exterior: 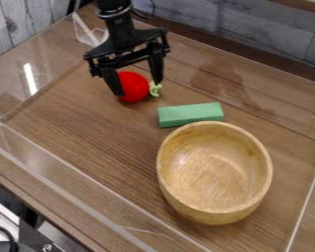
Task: Move the red fruit to the right
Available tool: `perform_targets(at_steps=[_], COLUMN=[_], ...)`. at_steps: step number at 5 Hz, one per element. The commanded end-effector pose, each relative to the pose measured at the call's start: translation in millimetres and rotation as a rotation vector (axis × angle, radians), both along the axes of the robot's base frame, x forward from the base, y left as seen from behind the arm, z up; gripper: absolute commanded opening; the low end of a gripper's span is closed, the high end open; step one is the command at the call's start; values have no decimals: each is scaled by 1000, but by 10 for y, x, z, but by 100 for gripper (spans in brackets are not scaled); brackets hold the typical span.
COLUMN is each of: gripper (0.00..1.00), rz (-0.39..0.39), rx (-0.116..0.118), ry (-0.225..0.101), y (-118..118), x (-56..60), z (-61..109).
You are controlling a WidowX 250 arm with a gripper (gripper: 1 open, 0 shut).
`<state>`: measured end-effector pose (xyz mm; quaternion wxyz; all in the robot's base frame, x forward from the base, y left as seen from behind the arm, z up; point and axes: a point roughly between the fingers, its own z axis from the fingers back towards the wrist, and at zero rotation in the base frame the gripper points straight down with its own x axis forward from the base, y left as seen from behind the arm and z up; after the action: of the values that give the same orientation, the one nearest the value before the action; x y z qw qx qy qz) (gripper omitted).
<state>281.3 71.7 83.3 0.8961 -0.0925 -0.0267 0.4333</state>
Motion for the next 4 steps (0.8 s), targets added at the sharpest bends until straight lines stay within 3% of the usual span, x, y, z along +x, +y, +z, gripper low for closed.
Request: perform_targets(at_steps=[1, 4], gripper=[100, 100], rz=[102, 220], rx=[19, 50], ry=[-59, -79], y=[156, 293], x=[183, 348], z=[77, -71])
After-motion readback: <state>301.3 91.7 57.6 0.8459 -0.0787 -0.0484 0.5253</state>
